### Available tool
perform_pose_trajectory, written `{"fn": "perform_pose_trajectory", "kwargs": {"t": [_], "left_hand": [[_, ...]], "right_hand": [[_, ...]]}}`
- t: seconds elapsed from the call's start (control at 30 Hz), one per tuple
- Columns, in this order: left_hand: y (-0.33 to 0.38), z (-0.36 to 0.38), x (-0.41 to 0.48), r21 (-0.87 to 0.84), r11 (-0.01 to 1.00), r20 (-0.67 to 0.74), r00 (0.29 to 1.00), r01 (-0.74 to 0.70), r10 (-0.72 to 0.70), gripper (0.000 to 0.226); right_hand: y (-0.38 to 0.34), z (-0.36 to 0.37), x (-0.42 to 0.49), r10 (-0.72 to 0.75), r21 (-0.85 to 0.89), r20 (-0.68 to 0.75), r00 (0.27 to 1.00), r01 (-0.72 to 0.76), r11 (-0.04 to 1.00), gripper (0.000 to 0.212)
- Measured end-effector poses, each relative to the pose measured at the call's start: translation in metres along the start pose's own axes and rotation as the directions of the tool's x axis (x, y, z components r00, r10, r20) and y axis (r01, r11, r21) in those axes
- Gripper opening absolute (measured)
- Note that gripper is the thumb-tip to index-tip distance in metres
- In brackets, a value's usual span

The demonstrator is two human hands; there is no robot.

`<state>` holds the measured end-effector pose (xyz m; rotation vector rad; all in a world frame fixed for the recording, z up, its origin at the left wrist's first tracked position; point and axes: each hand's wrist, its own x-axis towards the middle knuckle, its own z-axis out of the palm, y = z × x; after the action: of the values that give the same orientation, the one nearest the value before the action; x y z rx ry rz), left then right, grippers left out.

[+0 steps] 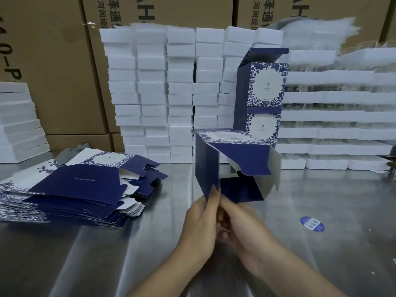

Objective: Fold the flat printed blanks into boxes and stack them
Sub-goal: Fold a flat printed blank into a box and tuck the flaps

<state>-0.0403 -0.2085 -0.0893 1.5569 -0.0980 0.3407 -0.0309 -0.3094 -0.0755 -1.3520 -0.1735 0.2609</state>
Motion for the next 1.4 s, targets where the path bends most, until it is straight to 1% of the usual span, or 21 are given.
{"fn": "perform_pose_trajectory", "kwargs": {"t": [0.03, 0.1, 0.2, 0.27, 0.33, 0.47, 0.57, 0.7, 0.83, 0.9, 0.97, 1.1, 1.2, 1.23, 1.3, 1.4], "left_hand": [[-0.002, -0.001, 0.002, 0.006, 1.000, -0.035, 0.999, 0.023, -0.023, 0.063], [0.000, -0.005, 0.005, 0.005, 0.998, -0.104, 0.993, 0.061, -0.060, 0.068], [0.001, -0.011, 0.011, -0.002, 0.993, -0.197, 0.974, 0.115, -0.113, 0.062], [0.000, -0.011, 0.011, 0.012, 0.991, -0.214, 0.969, 0.130, -0.124, 0.057], [0.002, -0.009, 0.011, -0.013, 0.990, -0.218, 0.966, 0.140, -0.140, 0.055], [0.006, -0.008, 0.009, -0.092, 0.986, -0.215, 0.964, 0.138, -0.155, 0.054], [0.007, -0.004, 0.005, -0.135, 0.970, -0.201, 0.953, 0.203, -0.227, 0.060], [0.005, -0.005, 0.004, -0.069, 0.976, -0.170, 0.962, 0.206, -0.214, 0.061], [0.011, -0.006, 0.008, -0.067, 0.988, -0.168, 0.975, 0.139, -0.148, 0.051], [0.014, -0.008, 0.008, -0.034, 0.992, -0.177, 0.977, 0.118, -0.122, 0.049], [0.014, -0.010, 0.008, -0.002, 0.993, -0.195, 0.974, 0.114, -0.112, 0.048], [0.012, -0.012, 0.010, 0.003, 0.995, -0.253, 0.963, 0.102, -0.098, 0.047], [0.011, -0.014, 0.013, -0.021, 0.995, -0.283, 0.954, 0.093, -0.095, 0.048], [0.010, -0.016, 0.014, -0.009, 0.996, -0.291, 0.952, 0.093, -0.092, 0.047], [0.006, -0.019, 0.015, 0.024, 0.995, -0.306, 0.948, 0.102, -0.090, 0.044], [0.001, -0.024, 0.014, 0.132, 0.985, -0.301, 0.951, 0.109, -0.065, 0.042]], "right_hand": [[-0.003, 0.000, 0.000, 0.004, 0.006, -0.017, 1.000, -0.004, 1.000, 0.037], [-0.006, -0.001, 0.002, 0.019, 0.034, -0.086, 0.996, -0.016, 0.999, 0.042], [-0.007, -0.004, 0.004, 0.035, 0.048, -0.161, 0.986, -0.028, 0.998, 0.042], [-0.006, -0.005, 0.005, 0.039, 0.055, -0.171, 0.984, -0.030, 0.998, 0.043], [-0.005, -0.005, 0.005, 0.042, 0.073, -0.150, 0.988, -0.032, 0.997, 0.047], [-0.006, -0.003, 0.004, 0.071, 0.118, -0.047, 0.996, -0.065, 0.991, 0.049], [-0.003, 0.002, 0.001, 0.080, 0.085, 0.028, 0.996, -0.082, 0.993, 0.048], [-0.004, 0.004, 0.000, 0.066, 0.031, -0.014, 0.998, -0.065, 0.997, 0.045], [-0.006, -0.003, 0.004, -0.004, 0.017, -0.155, 0.988, 0.007, 1.000, 0.048], [-0.004, -0.007, 0.006, -0.032, -0.016, -0.201, 0.979, 0.030, 0.999, 0.043], [-0.003, -0.010, 0.007, -0.038, -0.020, -0.225, 0.974, 0.035, 0.999, 0.038], [-0.003, -0.012, 0.010, -0.075, -0.059, -0.239, 0.968, 0.063, 0.996, 0.043], [-0.002, -0.014, 0.011, -0.183, -0.162, -0.291, 0.939, 0.140, 0.977, 0.041], [-0.003, -0.015, 0.010, -0.237, -0.197, -0.310, 0.921, 0.181, 0.964, 0.035], [-0.008, -0.016, 0.008, -0.353, -0.239, -0.332, 0.875, 0.284, 0.928, 0.011], [-0.017, -0.019, 0.005, -0.462, -0.256, -0.347, 0.816, 0.391, 0.884, 0.007]]}}
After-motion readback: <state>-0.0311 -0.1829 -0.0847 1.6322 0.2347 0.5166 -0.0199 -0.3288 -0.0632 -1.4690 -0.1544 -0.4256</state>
